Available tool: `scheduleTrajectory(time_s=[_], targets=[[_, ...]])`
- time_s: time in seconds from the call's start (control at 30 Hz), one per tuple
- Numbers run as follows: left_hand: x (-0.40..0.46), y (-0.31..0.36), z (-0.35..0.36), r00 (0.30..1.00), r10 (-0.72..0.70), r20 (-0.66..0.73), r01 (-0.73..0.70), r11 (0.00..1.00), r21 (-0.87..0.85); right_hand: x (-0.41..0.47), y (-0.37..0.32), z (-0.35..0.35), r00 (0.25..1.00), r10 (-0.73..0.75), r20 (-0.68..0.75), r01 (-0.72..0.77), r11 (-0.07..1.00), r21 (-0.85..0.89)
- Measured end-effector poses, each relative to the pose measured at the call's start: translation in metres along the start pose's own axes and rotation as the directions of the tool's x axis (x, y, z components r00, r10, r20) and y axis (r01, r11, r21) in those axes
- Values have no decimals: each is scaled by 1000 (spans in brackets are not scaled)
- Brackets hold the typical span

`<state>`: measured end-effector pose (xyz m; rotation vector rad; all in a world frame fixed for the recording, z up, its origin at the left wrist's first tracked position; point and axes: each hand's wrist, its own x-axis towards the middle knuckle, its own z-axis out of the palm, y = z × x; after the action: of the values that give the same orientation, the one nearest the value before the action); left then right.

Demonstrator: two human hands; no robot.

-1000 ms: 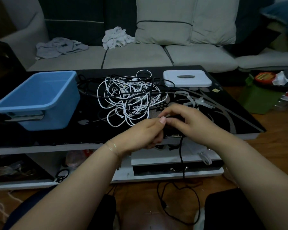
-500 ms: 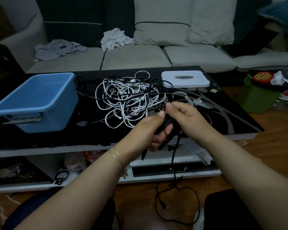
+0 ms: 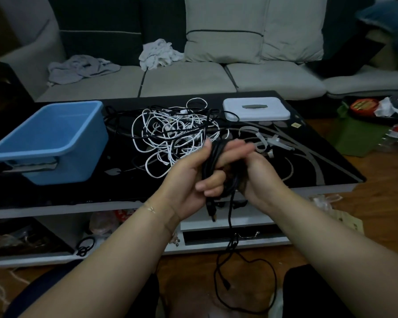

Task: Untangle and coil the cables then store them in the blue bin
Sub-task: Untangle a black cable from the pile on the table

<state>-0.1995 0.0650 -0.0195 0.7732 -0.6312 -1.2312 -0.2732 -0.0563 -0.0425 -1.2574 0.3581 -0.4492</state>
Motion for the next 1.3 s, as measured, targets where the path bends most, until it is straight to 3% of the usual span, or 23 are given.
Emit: scheduleTrajectory(time_s=[0.1, 0.17, 0.27, 0.37, 0.6, 0.73, 0.87, 1.0, 1.1, 1.2, 1.3], targets=[[0, 14, -2, 988, 115, -99, -117, 993, -15, -4, 15, 6, 996, -79, 26, 83, 904, -420], [1, 22, -6, 967, 175, -186, -177, 984, 3, -9, 24, 10, 986, -100, 133, 158, 812, -562], [2, 30, -14, 909, 271, -317, -259, 963, 80, -15, 29, 12, 958, 58, 280, 148, 738, -658], [3, 34, -22, 847, 329, -417, -308, 944, 121, -20, 26, 12, 930, 173, 323, 173, 570, -803], [4, 30, -24, 739, 467, -486, -278, 868, 411, -25, 16, 15, 926, 58, 374, 361, 159, -919], [4, 23, -19, 722, 551, -418, -231, 762, 605, -24, 12, 17, 910, -20, 415, 415, 103, -904], [5, 13, -17, 761, 556, -335, -154, 656, 739, -24, 9, 17, 884, -179, 431, 453, 111, -884], [3, 0, -16, 798, 588, -132, -51, 284, 957, -25, 6, 16, 908, -87, 411, 420, 183, -889], [4, -1, -16, 839, 539, -74, 56, 50, 997, -26, 1, 13, 915, -98, 391, 403, 241, -883], [4, -2, -18, 904, 415, -102, 105, 14, 994, -24, -11, 4, 919, -232, 320, 360, 157, -920], [5, -8, -17, 940, 327, -100, 73, 96, 993, -21, -18, -6, 913, -329, 240, 284, 93, -954]])
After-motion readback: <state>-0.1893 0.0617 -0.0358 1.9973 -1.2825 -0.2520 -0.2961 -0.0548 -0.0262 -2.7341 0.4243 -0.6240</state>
